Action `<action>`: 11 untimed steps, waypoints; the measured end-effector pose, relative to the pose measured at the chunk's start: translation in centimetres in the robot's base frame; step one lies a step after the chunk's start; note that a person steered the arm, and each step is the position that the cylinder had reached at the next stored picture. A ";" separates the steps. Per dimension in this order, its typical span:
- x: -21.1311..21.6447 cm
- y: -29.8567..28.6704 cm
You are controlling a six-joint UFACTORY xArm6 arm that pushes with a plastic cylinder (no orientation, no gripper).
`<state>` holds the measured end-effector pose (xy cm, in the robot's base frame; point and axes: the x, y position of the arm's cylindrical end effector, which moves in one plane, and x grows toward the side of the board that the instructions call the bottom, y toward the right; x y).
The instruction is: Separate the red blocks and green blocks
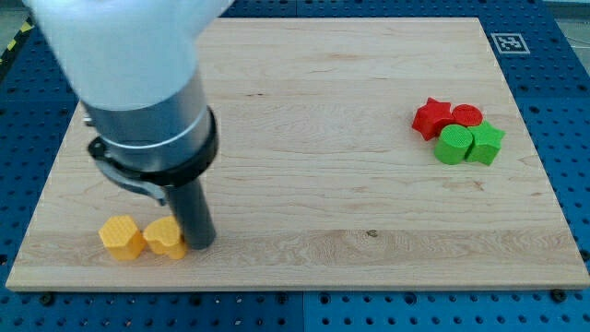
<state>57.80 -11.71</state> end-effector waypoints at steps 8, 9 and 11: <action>-25.3 10.0; -30.4 19.1; -28.4 38.8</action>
<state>29.43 27.13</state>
